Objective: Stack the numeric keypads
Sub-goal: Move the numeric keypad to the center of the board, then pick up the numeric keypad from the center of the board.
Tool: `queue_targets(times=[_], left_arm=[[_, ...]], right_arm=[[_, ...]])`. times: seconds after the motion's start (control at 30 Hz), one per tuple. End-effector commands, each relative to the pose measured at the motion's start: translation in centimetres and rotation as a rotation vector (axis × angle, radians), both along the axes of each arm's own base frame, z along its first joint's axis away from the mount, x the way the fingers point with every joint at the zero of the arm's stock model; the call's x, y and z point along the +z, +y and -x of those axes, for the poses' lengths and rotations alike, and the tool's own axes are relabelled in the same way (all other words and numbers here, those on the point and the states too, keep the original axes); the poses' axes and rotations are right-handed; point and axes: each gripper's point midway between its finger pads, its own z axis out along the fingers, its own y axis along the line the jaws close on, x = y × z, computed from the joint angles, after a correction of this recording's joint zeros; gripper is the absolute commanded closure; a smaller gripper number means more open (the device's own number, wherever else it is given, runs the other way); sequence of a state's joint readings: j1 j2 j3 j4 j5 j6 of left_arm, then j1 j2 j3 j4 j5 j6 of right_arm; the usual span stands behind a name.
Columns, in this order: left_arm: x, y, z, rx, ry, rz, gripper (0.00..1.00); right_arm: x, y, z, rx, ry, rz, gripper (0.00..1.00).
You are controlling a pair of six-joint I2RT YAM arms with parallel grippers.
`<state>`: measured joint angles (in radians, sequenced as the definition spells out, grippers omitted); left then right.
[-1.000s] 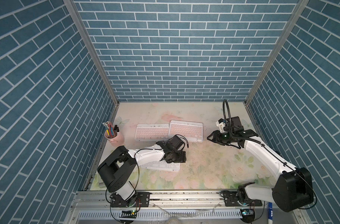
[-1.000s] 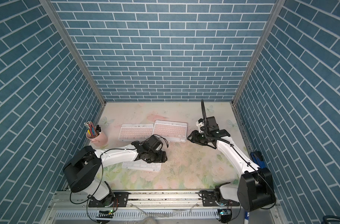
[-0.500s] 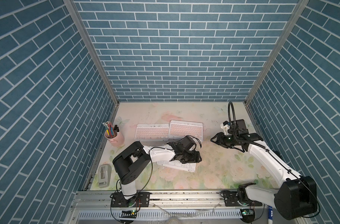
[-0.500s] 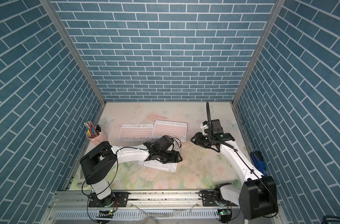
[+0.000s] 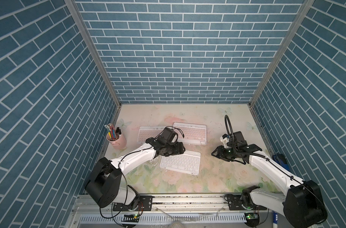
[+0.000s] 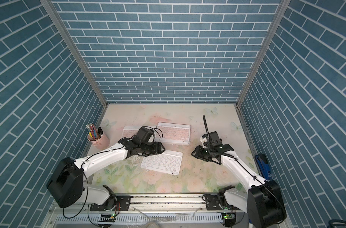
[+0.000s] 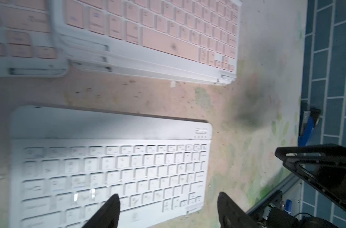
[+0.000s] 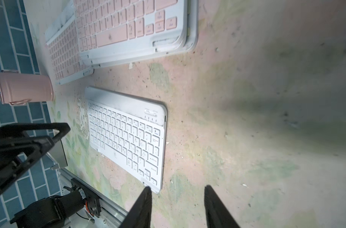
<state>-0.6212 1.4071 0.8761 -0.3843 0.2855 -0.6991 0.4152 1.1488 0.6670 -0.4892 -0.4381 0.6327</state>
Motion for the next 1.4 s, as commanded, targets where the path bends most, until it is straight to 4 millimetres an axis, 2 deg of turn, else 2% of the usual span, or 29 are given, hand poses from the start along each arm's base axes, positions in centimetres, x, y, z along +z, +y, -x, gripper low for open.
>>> queue_targets(times=[0.0,0.13,0.53,0.63,0.67,0.9,1.13,1.27,1.37], left_arm=[[-2.8,4.7,1.4,-0.002,0.068,-0.134,0.22],[-3.9,6.8,1.2,0.023,0.082,-0.15,0.21],[-7.0,7.8,2.4,0.01,0.146,-0.177,0.21],[-7.1,7.9,2.5,0.02,0.147,-0.175,0.21],[-7.7,8.2,3.2,0.021,0.163,-0.181,0.21],[-8.0,8.3,5.0,0.031,0.182,-0.168,0.21],[-7.6,6.9,6.7,0.018,0.184,-0.15,0.21],[-7.1,5.9,7.6,0.012,0.176,-0.137,0.21],[-6.7,5.9,8.0,0.024,0.161,-0.135,0.21]], right_arm=[[-0.7,0.8,-0.1,-0.06,-0.009,-0.014,0.53],[-1.7,1.6,0.5,-0.061,-0.021,0.001,0.49],[-4.0,4.1,0.8,-0.039,0.004,0.017,0.47],[-4.6,4.6,0.7,-0.034,0.015,0.015,0.47],[-4.7,4.7,0.6,-0.035,0.019,0.014,0.47],[-5.4,4.7,0.8,-0.033,0.043,0.019,0.47],[-5.0,4.3,0.8,-0.033,0.052,0.022,0.47],[-4.8,3.5,0.7,-0.044,0.066,0.011,0.47],[-4.5,2.7,0.4,-0.043,0.064,0.013,0.47]])
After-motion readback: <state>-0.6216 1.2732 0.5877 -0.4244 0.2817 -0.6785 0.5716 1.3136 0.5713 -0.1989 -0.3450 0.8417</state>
